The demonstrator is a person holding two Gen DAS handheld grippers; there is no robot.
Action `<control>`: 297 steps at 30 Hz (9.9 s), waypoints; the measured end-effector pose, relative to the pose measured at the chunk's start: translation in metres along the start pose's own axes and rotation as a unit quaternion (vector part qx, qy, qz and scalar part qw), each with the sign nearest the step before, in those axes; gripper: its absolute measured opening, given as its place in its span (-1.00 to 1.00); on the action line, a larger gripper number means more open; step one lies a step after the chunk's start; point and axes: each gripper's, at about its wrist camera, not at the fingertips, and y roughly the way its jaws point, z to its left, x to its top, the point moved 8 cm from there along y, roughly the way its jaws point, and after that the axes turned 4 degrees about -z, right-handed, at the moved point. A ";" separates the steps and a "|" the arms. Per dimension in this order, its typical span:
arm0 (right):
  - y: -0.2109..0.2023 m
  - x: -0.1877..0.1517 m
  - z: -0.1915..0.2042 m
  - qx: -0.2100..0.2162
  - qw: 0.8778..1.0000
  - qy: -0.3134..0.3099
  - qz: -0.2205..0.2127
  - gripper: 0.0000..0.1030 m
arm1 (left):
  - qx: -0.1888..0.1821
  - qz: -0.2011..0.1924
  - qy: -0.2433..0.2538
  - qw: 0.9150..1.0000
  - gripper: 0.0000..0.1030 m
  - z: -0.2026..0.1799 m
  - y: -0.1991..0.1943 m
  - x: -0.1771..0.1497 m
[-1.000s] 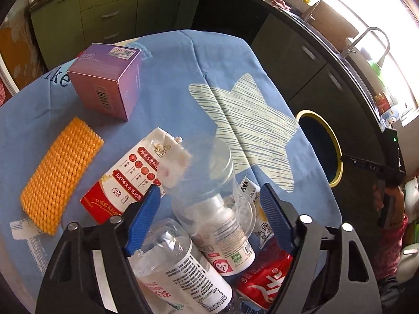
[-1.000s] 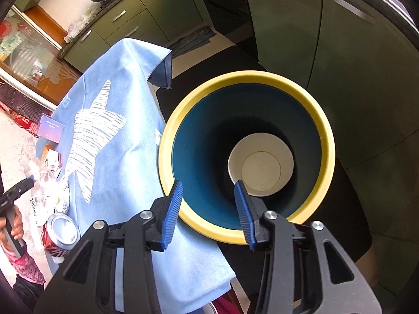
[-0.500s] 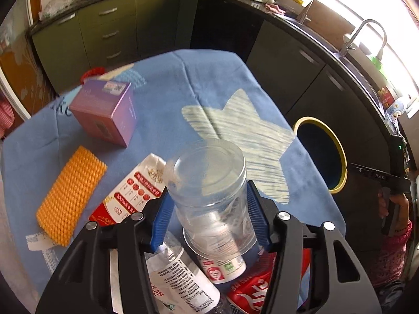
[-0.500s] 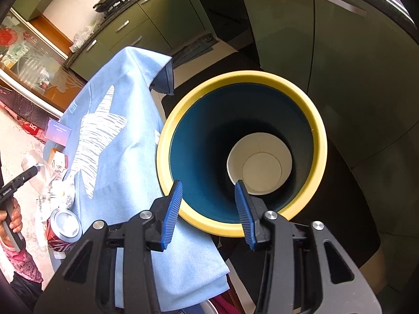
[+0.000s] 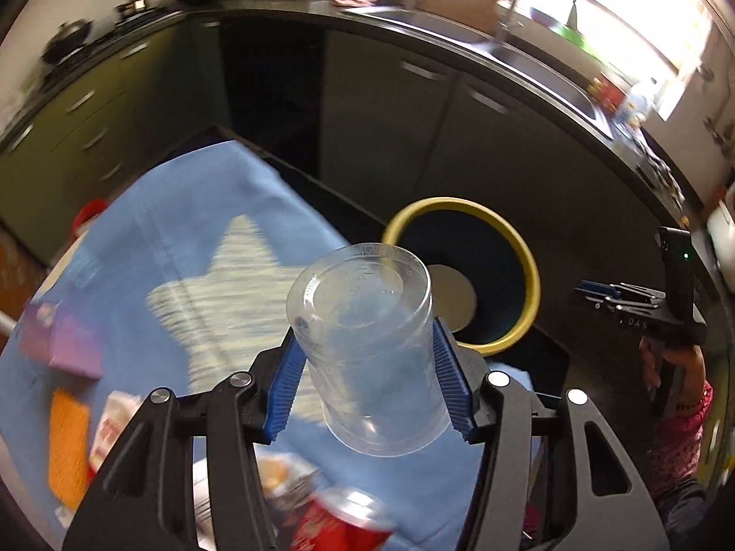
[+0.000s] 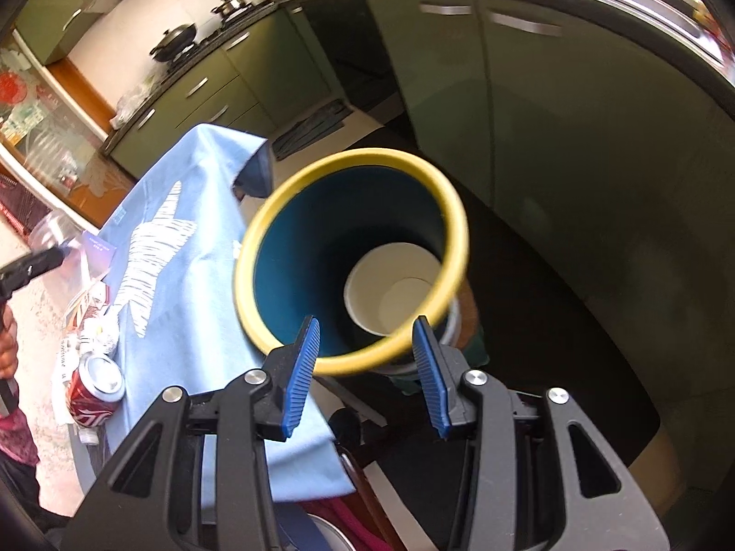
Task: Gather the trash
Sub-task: 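Drop the clear cup into the bin with the left gripper, then withdraw, then grasp the snack wrapper on the table with the right gripper, then release the snack wrapper into the bin from the right gripper, then grasp the red Coca-Cola can with the left gripper and lift it, then drop the Coca-Cola can into the bin from the left gripper, then grasp the plastic water bottle on the table with the right gripper, then lift the water bottle with the right gripper toward the bin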
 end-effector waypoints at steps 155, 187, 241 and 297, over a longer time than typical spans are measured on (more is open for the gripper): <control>0.052 -0.005 0.069 -0.030 0.990 -0.129 0.041 -0.12 | 0.004 0.097 0.185 0.978 0.65 0.010 0.014 -0.170; 0.010 -0.042 0.026 -0.012 0.998 -0.056 -0.016 -0.12 | -0.002 0.085 0.163 0.983 -0.05 -0.035 -0.011 -0.139; 0.004 -0.076 0.103 0.034 0.995 -0.090 -0.024 -0.01 | 0.125 -0.237 -0.093 0.959 0.91 0.049 -0.196 -0.110; 0.093 -0.152 0.438 0.148 0.929 -0.335 0.058 0.06 | 0.234 -0.240 -0.242 0.910 0.91 0.172 -0.229 -0.300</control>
